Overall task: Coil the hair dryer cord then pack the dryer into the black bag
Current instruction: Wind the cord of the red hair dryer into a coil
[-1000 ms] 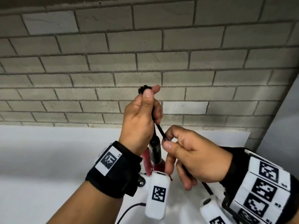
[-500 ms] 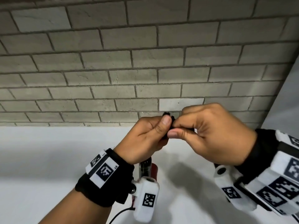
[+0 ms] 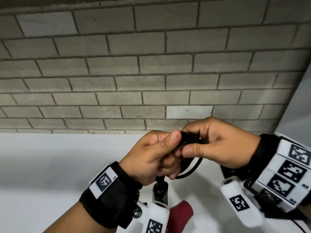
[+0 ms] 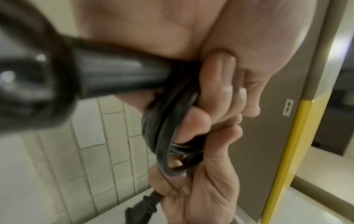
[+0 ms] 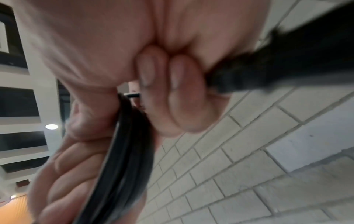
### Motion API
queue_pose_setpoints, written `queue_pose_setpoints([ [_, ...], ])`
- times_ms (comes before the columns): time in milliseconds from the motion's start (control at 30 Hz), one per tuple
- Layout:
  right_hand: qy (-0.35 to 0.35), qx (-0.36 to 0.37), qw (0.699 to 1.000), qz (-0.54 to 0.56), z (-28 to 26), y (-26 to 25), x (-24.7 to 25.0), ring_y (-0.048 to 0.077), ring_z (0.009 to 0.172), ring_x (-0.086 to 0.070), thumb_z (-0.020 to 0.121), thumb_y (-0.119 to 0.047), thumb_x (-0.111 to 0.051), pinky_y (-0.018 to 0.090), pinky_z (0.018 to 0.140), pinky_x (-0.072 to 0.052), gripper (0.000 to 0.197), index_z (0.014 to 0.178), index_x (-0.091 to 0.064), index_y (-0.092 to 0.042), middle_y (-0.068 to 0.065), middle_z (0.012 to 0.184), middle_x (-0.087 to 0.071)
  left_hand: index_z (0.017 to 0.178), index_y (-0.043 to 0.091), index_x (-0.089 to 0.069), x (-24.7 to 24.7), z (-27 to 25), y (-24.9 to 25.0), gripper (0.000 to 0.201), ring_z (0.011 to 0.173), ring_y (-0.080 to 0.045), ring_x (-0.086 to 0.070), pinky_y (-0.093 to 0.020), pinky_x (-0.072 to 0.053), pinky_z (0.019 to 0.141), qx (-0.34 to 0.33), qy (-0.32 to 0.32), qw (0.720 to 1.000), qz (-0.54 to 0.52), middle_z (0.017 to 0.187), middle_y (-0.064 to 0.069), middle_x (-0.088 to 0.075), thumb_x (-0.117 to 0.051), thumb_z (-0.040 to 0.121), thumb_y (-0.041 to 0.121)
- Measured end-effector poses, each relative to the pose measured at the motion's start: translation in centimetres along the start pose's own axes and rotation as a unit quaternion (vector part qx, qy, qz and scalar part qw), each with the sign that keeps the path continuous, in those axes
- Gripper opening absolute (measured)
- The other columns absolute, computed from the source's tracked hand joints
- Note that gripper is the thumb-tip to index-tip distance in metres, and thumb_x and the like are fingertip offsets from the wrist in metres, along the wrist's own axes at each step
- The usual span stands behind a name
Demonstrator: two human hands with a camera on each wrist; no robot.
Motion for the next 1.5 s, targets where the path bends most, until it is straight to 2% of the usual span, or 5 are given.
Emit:
queue_pose_setpoints([
  [267, 0.053, 0.036, 0.992, 0.104, 1.1, -0.2, -1.0, 0.004, 0.049, -0.061, 0.063, -0.068, -0.069, 0.015, 0.049, -0.048, 0.038, 0.067, -0.072, -0.030, -0.012, 0.059, -0.068, 0.067, 0.009, -0.057, -0.6, 0.1, 0.5, 0.040, 0.027, -0.005, -0.029, -0.025, -0.045, 0.046, 0.009, 0.029, 0.990, -0.136, 0.036, 0.010, -0.031, -0.068, 0.081, 0.045],
  [933, 0.103, 0.063, 0.973, -0.194, 0.6, -2.8, 4.6, 0.009, 0.044, -0.032, 0.064, -0.063, -0.072, 0.022, 0.043, -0.027, 0.061, 0.052, -0.053, -0.007, 0.000, 0.044, -0.037, 0.060, 0.013, -0.056, -0.5, -0.4, 1.2, 0.029, 0.030, -0.008, -0.026, -0.019, -0.034, 0.039, 0.071, 0.068, 0.991, 0.085, 0.042, 0.001, -0.030, -0.060, 0.086, 0.027],
  [1133, -0.060, -0.045, 0.996, -0.055, -0.1, -0.2, 0.2, 0.008, 0.095, -0.070, 0.065, -0.032, -0.087, 0.035, 0.089, -0.053, 0.036, 0.097, -0.071, -0.027, -0.006, 0.096, -0.075, 0.064, 0.011, -0.055, 0.7, -1.1, 0.6, 0.036, 0.028, -0.004, -0.021, -0.021, -0.030, 0.038, 0.066, 0.046, 0.995, -0.052, 0.040, 0.009, -0.029, -0.074, 0.077, 0.040],
  [1233, -0.006, -0.030, 0.998, 0.059, 0.7, -0.1, -1.1, 0.016, 0.070, -0.070, 0.075, -0.013, -0.077, 0.032, 0.069, -0.057, 0.012, 0.085, -0.075, -0.007, 0.012, 0.071, -0.072, 0.066, 0.011, -0.056, 0.3, -0.7, 0.6, 0.034, 0.026, -0.004, -0.027, -0.022, -0.037, 0.042, 0.047, 0.001, 0.992, -0.115, 0.039, 0.013, -0.033, -0.067, 0.085, 0.037],
  [1500, 0.184, 0.050, 0.981, 0.028, 1.5, -0.2, -1.7, 0.005, 0.043, -0.053, 0.075, -0.067, -0.062, 0.019, 0.046, -0.042, 0.043, 0.059, -0.067, -0.027, -0.010, 0.050, -0.062, 0.072, 0.006, -0.058, 0.2, -0.2, 0.2, 0.045, 0.027, -0.006, -0.032, -0.026, -0.041, 0.045, 0.038, 0.050, 0.980, -0.191, 0.037, 0.010, -0.035, -0.054, 0.087, 0.048],
])
Point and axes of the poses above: each hand's wrist, its own z-axis towards the middle knuckle, its own x-axis out of the back of the hand, y = z × x, the point moved 4 cm from there along z, towards the middle knuckle
